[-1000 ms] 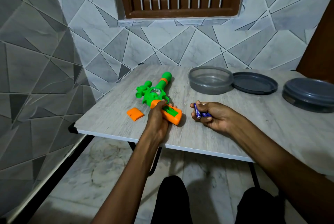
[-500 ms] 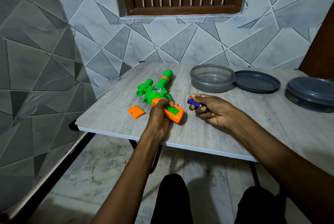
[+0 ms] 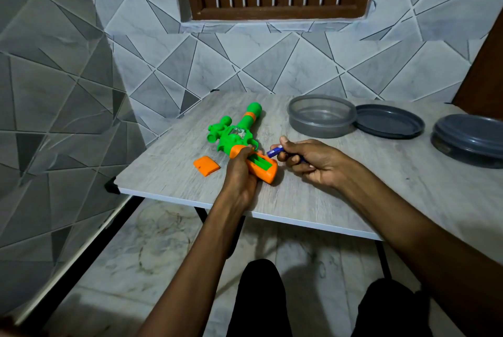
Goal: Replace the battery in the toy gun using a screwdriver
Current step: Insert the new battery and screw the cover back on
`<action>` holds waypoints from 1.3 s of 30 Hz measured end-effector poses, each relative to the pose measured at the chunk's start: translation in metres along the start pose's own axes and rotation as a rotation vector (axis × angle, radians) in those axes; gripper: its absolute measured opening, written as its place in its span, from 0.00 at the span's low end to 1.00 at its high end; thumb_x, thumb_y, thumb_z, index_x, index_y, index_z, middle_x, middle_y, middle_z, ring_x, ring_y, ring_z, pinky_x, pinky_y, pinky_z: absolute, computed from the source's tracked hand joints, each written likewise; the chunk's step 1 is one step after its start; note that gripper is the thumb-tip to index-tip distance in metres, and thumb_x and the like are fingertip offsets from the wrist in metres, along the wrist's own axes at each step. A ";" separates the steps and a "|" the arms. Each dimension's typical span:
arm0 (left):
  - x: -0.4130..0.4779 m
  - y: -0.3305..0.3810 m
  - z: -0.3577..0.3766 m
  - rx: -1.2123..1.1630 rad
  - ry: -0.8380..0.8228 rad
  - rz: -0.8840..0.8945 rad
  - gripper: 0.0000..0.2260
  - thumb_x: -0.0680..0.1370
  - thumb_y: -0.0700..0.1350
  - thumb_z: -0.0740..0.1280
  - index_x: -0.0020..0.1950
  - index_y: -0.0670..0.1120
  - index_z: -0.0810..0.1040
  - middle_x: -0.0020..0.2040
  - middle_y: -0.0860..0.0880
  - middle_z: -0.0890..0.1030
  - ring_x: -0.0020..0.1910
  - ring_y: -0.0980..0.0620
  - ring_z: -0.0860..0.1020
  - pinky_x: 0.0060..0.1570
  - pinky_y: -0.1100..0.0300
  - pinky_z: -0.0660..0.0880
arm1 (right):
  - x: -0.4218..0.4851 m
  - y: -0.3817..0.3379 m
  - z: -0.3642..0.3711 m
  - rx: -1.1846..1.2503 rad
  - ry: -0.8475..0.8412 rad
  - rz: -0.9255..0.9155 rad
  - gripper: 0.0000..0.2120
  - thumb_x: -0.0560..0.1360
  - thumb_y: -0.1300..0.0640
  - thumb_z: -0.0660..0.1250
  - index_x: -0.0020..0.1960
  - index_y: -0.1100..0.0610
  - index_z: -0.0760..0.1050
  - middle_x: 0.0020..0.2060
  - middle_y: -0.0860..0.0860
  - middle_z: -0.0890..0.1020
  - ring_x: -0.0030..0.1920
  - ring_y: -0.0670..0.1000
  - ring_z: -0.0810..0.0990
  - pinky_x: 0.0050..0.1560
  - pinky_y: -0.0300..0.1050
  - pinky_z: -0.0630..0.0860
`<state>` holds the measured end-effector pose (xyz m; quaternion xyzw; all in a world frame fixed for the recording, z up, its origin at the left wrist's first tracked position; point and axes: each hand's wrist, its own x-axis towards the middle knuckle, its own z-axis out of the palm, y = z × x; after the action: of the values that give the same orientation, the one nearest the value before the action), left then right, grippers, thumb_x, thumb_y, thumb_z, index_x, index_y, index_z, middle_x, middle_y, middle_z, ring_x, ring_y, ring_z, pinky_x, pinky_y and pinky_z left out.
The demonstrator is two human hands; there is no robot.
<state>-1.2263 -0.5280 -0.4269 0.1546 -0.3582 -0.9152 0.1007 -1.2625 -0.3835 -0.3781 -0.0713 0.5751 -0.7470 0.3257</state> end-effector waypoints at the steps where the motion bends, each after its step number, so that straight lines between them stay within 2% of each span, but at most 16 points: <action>1: -0.001 0.000 0.001 0.003 -0.003 -0.004 0.03 0.80 0.37 0.61 0.51 0.42 0.73 0.39 0.44 0.76 0.36 0.51 0.78 0.42 0.56 0.78 | 0.000 0.001 0.003 -0.057 0.027 -0.057 0.13 0.81 0.56 0.62 0.56 0.67 0.71 0.33 0.54 0.72 0.21 0.41 0.65 0.15 0.29 0.56; 3: -0.001 0.000 0.002 0.005 -0.003 -0.007 0.02 0.80 0.38 0.61 0.49 0.42 0.73 0.39 0.44 0.76 0.36 0.50 0.78 0.41 0.56 0.79 | 0.007 0.005 0.005 -0.246 0.117 -0.163 0.16 0.81 0.53 0.62 0.54 0.68 0.73 0.33 0.55 0.72 0.21 0.41 0.65 0.17 0.31 0.57; 5: 0.001 0.000 0.000 0.013 -0.009 0.000 0.02 0.80 0.38 0.61 0.50 0.42 0.73 0.40 0.43 0.76 0.38 0.49 0.78 0.48 0.51 0.78 | 0.015 0.010 0.005 -0.535 0.225 -0.274 0.20 0.79 0.50 0.64 0.52 0.69 0.77 0.36 0.62 0.78 0.24 0.45 0.68 0.21 0.36 0.61; 7: 0.003 -0.001 -0.001 0.020 -0.019 0.008 0.07 0.79 0.39 0.62 0.56 0.40 0.74 0.47 0.40 0.79 0.46 0.45 0.80 0.58 0.47 0.76 | 0.021 0.013 0.007 -0.764 0.265 -0.379 0.17 0.78 0.47 0.66 0.47 0.62 0.82 0.39 0.66 0.82 0.28 0.49 0.71 0.27 0.39 0.65; 9: 0.003 -0.002 -0.002 0.016 -0.029 0.004 0.13 0.79 0.40 0.62 0.63 0.39 0.73 0.56 0.37 0.80 0.54 0.43 0.79 0.62 0.46 0.74 | 0.025 0.015 0.011 -0.869 0.257 -0.475 0.13 0.77 0.50 0.68 0.45 0.60 0.82 0.37 0.61 0.83 0.30 0.48 0.75 0.32 0.40 0.69; 10: 0.002 -0.003 -0.001 0.016 -0.036 0.005 0.14 0.80 0.40 0.62 0.65 0.39 0.73 0.56 0.37 0.79 0.54 0.43 0.79 0.62 0.47 0.75 | 0.028 0.016 0.013 -0.927 0.268 -0.545 0.10 0.75 0.52 0.69 0.44 0.59 0.82 0.37 0.57 0.84 0.33 0.48 0.77 0.37 0.41 0.72; 12: 0.000 -0.003 -0.001 0.020 -0.046 0.016 0.15 0.80 0.40 0.60 0.66 0.38 0.72 0.54 0.38 0.80 0.51 0.46 0.80 0.60 0.50 0.76 | 0.034 0.019 0.019 -1.052 0.298 -0.688 0.06 0.73 0.53 0.70 0.48 0.54 0.80 0.41 0.53 0.84 0.42 0.51 0.81 0.46 0.44 0.76; 13: 0.000 -0.003 -0.001 0.019 -0.050 0.022 0.15 0.81 0.40 0.60 0.66 0.37 0.72 0.54 0.39 0.80 0.50 0.47 0.80 0.60 0.52 0.75 | 0.036 0.020 0.021 -1.092 0.290 -0.728 0.09 0.72 0.53 0.70 0.51 0.53 0.78 0.43 0.53 0.84 0.45 0.53 0.81 0.48 0.46 0.77; 16: 0.001 -0.004 -0.002 0.014 -0.059 0.014 0.14 0.81 0.41 0.60 0.65 0.38 0.73 0.52 0.40 0.81 0.50 0.48 0.80 0.61 0.52 0.75 | 0.035 0.021 0.022 -1.177 0.231 -0.789 0.10 0.72 0.54 0.70 0.51 0.54 0.73 0.43 0.54 0.82 0.44 0.55 0.80 0.45 0.49 0.76; 19: 0.001 -0.002 -0.002 0.012 -0.071 0.002 0.09 0.82 0.42 0.60 0.58 0.40 0.76 0.43 0.44 0.83 0.43 0.51 0.81 0.56 0.54 0.76 | 0.032 0.016 0.020 -1.302 0.149 -0.873 0.08 0.72 0.54 0.69 0.48 0.55 0.73 0.41 0.52 0.81 0.42 0.54 0.78 0.43 0.51 0.75; 22: -0.002 -0.002 -0.001 0.003 -0.063 -0.018 0.10 0.82 0.43 0.59 0.55 0.40 0.76 0.39 0.45 0.84 0.38 0.52 0.83 0.52 0.54 0.77 | 0.032 0.015 0.014 -1.363 0.063 -0.913 0.05 0.73 0.55 0.68 0.48 0.53 0.76 0.43 0.47 0.79 0.44 0.48 0.77 0.46 0.48 0.75; 24: -0.005 -0.001 0.000 -0.015 -0.055 -0.014 0.12 0.83 0.44 0.58 0.60 0.38 0.74 0.45 0.42 0.83 0.42 0.49 0.82 0.54 0.53 0.77 | 0.034 0.017 0.008 -1.366 0.037 -0.937 0.06 0.74 0.58 0.68 0.50 0.54 0.78 0.44 0.45 0.76 0.45 0.45 0.75 0.47 0.40 0.71; 26: -0.006 -0.001 0.000 -0.043 -0.056 -0.011 0.15 0.83 0.45 0.57 0.64 0.37 0.72 0.50 0.39 0.80 0.47 0.46 0.80 0.60 0.51 0.74 | 0.036 0.019 0.003 -1.337 0.024 -0.935 0.08 0.74 0.59 0.69 0.53 0.54 0.80 0.45 0.46 0.78 0.46 0.45 0.77 0.48 0.37 0.71; 28: -0.005 -0.001 0.000 -0.065 -0.044 -0.006 0.14 0.83 0.45 0.57 0.61 0.37 0.72 0.51 0.39 0.79 0.48 0.46 0.79 0.63 0.48 0.72 | 0.038 0.019 -0.001 -1.320 -0.001 -0.928 0.08 0.74 0.59 0.69 0.53 0.55 0.81 0.46 0.48 0.80 0.48 0.46 0.78 0.50 0.40 0.74; 36: -0.006 -0.001 0.003 -0.128 -0.021 -0.012 0.08 0.84 0.45 0.57 0.53 0.42 0.72 0.44 0.41 0.78 0.39 0.47 0.76 0.46 0.53 0.77 | 0.031 0.016 -0.003 -1.372 -0.077 -0.942 0.11 0.75 0.56 0.66 0.55 0.53 0.82 0.46 0.50 0.79 0.47 0.48 0.79 0.47 0.46 0.77; 39: -0.006 -0.002 0.004 -0.142 -0.013 -0.012 0.07 0.83 0.45 0.57 0.56 0.42 0.71 0.41 0.42 0.78 0.37 0.48 0.76 0.52 0.51 0.76 | 0.034 0.014 -0.003 -1.349 -0.081 -0.943 0.09 0.75 0.59 0.68 0.54 0.55 0.82 0.45 0.49 0.80 0.47 0.46 0.78 0.47 0.46 0.77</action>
<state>-1.2219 -0.5224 -0.4244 0.1434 -0.2920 -0.9399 0.1035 -1.2847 -0.4022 -0.4013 -0.5124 0.7979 -0.2963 -0.1144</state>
